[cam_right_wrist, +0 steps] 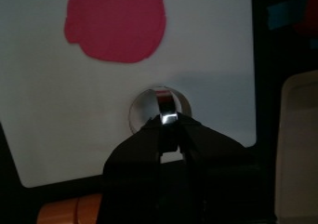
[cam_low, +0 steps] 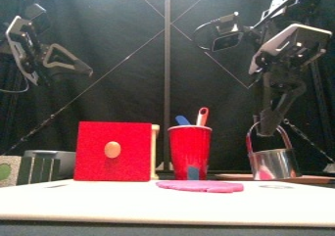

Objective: Get the cutter from the drawer then cut the dough then place the extra dough in the bowl
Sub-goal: Shut the drawer

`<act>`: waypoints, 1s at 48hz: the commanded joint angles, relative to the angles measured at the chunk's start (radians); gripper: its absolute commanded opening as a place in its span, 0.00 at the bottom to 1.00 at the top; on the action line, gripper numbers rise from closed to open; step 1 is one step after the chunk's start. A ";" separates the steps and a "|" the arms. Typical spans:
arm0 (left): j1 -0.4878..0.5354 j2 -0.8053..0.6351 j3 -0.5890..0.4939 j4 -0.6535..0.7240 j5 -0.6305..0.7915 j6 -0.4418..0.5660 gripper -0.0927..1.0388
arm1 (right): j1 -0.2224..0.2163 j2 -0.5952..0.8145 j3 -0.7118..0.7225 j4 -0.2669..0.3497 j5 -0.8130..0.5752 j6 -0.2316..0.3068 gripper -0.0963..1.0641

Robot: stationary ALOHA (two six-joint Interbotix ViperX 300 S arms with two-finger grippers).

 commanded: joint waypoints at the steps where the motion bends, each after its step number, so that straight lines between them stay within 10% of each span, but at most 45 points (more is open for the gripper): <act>1: 0.005 0.002 -0.023 -0.006 -0.005 0.000 0.41 | 0.005 -0.032 0.002 -0.008 -0.002 0.005 0.55; 32: 0.109 0.002 -0.081 -0.005 0.041 0.006 0.41 | -0.002 -0.041 -0.130 -0.084 -0.066 0.005 0.69; 48: 0.540 0.009 -0.316 0.084 0.649 0.012 0.41 | -0.014 0.083 -0.221 -0.140 -0.291 0.003 0.61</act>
